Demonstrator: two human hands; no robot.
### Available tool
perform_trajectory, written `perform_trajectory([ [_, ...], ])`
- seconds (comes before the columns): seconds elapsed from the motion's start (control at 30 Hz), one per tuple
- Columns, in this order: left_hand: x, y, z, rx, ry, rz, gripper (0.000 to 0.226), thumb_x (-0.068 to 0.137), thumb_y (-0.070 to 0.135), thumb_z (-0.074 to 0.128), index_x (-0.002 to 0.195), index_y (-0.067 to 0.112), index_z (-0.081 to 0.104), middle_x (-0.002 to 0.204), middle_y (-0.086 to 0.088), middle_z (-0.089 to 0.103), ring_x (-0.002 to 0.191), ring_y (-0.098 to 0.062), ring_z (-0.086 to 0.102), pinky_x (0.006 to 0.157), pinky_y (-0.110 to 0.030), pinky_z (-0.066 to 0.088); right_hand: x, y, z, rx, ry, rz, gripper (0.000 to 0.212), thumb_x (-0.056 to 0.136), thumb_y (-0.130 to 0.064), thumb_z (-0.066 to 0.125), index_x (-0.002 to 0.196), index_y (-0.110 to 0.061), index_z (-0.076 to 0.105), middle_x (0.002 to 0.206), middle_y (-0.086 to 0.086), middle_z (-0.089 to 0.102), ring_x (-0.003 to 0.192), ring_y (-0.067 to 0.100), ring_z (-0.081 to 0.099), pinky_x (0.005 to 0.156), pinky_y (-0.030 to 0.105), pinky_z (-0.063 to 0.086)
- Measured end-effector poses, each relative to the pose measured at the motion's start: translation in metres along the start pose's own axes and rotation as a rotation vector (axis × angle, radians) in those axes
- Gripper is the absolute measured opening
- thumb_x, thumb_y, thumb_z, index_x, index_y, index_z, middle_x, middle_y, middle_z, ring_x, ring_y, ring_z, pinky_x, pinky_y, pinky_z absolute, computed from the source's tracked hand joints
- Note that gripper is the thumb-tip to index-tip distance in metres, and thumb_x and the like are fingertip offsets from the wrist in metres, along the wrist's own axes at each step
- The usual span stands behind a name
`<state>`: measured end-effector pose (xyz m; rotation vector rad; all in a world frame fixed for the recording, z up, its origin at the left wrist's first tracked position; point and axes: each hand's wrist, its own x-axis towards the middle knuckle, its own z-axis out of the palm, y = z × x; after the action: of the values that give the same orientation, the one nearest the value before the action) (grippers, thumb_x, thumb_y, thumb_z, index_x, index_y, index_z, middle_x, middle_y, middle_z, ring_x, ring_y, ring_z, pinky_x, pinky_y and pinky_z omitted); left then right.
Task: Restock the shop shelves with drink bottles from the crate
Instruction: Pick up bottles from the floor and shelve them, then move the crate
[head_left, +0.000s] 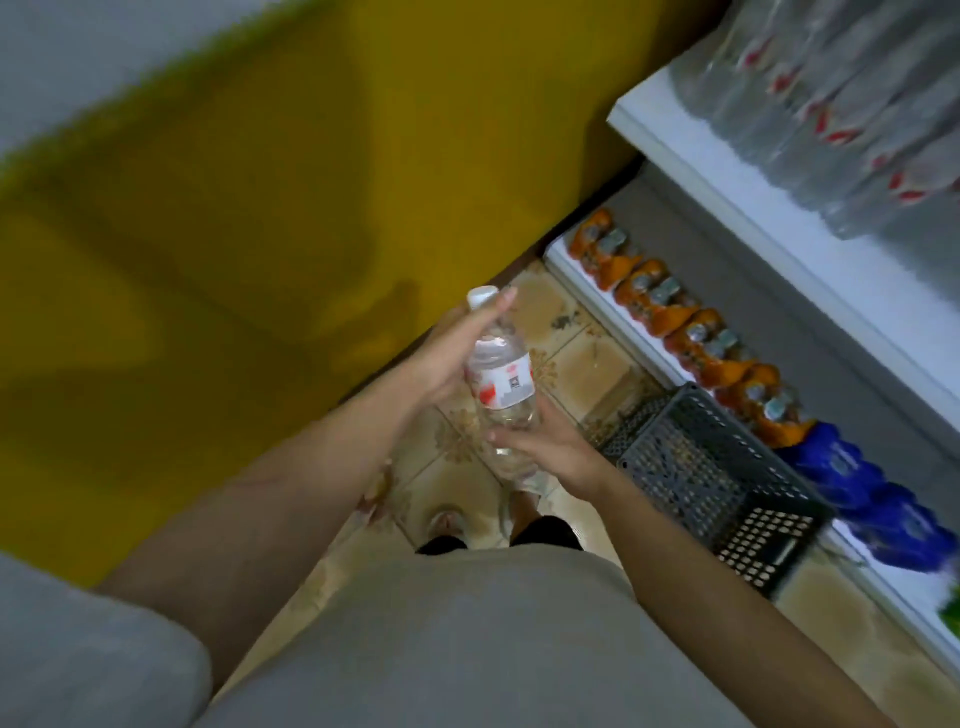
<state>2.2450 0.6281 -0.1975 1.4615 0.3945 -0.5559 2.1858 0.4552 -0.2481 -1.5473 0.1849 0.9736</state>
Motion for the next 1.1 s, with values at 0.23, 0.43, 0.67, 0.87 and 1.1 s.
perform_trajectory([
  [0.23,-0.037,0.066,0.017,-0.085,-0.237,0.093,0.035,0.089,0.055,0.056,0.095,0.022,0.066,0.090,-0.003,0.071,0.088,-0.021,0.066,0.083,-0.037,0.053,-0.077,-0.038,0.017,0.458,-0.149,-0.071,0.076,0.069,-0.043,0.085,0.132,-0.016,0.054,0.116,0.014,0.070,0.102,0.031,0.069,0.086,0.048,0.058],
  [0.43,-0.058,0.105,0.077,-0.074,-0.350,0.133,0.023,0.096,0.039,0.058,0.091,0.017,0.062,0.089,-0.004,0.075,0.082,-0.025,0.072,0.076,-0.033,0.057,-0.130,-0.050,0.004,0.463,-0.021,-0.214,0.081,0.070,-0.058,0.079,0.134,-0.017,0.054,0.122,0.012,0.067,0.108,0.029,0.067,0.088,0.044,0.056],
  [0.67,-0.065,0.120,0.161,0.037,-0.399,0.202,0.023,0.090,0.040,0.066,0.088,0.017,0.068,0.090,-0.005,0.074,0.084,-0.026,0.069,0.081,-0.036,0.055,-0.176,-0.041,-0.040,0.490,0.159,-0.262,0.063,0.088,-0.050,0.063,0.140,-0.016,0.050,0.136,0.018,0.059,0.121,0.032,0.061,0.107,0.052,0.046],
  [0.87,-0.065,0.115,0.252,0.207,-0.433,0.294,0.025,0.085,0.039,0.072,0.093,0.016,0.069,0.091,-0.004,0.076,0.087,-0.024,0.072,0.084,-0.039,0.057,-0.212,-0.040,-0.094,0.247,0.395,-0.349,0.079,0.079,-0.055,0.077,0.144,-0.036,0.036,0.138,-0.005,0.057,0.124,0.017,0.058,0.104,0.043,0.049],
  [1.1,-0.059,0.118,0.369,0.444,-0.487,0.410,0.029,0.091,0.040,0.068,0.102,0.014,0.070,0.095,0.000,0.077,0.087,-0.017,0.074,0.081,-0.032,0.059,-0.266,-0.022,-0.197,0.179,0.566,-0.407,0.048,0.083,-0.022,0.078,0.122,-0.032,0.052,0.114,-0.007,0.067,0.103,0.007,0.066,0.091,0.026,0.053],
])
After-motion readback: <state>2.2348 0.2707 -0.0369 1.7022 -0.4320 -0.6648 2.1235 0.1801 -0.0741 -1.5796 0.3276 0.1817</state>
